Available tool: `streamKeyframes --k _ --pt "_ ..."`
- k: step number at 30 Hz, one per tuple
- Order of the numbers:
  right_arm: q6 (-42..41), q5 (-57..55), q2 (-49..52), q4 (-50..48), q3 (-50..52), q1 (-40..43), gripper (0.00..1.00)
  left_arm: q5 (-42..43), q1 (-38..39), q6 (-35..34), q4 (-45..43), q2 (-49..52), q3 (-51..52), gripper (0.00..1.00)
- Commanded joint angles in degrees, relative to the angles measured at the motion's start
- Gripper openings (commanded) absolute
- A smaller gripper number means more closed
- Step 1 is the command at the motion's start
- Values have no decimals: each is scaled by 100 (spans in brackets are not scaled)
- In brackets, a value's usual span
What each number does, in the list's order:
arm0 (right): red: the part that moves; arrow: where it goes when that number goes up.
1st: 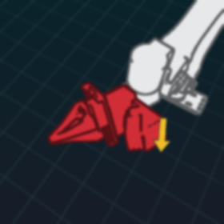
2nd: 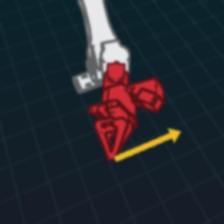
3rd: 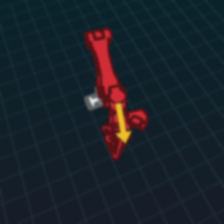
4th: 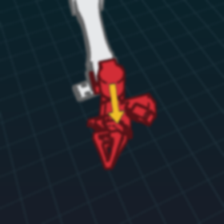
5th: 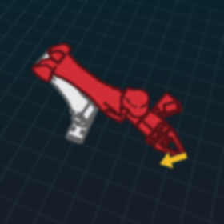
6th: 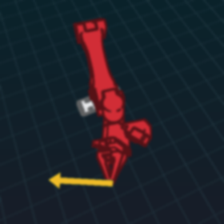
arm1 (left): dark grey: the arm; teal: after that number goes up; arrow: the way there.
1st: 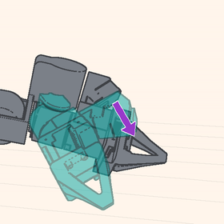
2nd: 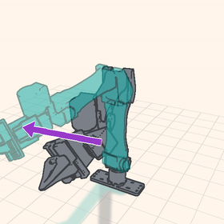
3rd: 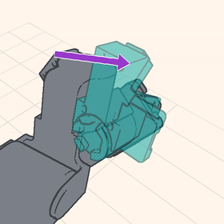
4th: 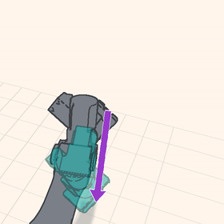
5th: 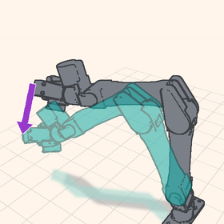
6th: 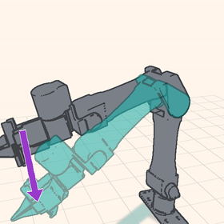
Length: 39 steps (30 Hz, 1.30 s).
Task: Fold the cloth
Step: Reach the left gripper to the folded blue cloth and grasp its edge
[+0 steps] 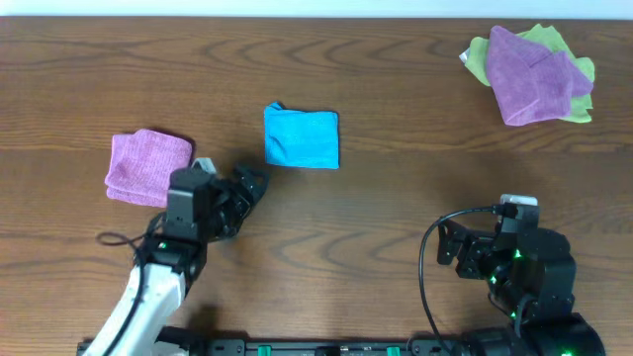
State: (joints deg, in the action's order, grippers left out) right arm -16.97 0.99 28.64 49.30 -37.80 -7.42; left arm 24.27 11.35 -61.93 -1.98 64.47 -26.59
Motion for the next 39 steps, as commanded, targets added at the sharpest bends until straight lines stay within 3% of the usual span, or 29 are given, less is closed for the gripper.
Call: streamKeyframes --k 1,10,21,39 --pt "-59 -81 -15 4 22 37 99 79 -7 -186 -378 487 22 95" --pt "-59 -79 -15 4 22 37 99 138 116 -586 -1937 1812 22 95" --pt "-59 -79 -15 4 22 37 99 11 256 -1014 -2861 2634 17 95" --pt "-59 -79 -15 4 22 37 99 -289 295 -1049 -3305 3351 -391 96"
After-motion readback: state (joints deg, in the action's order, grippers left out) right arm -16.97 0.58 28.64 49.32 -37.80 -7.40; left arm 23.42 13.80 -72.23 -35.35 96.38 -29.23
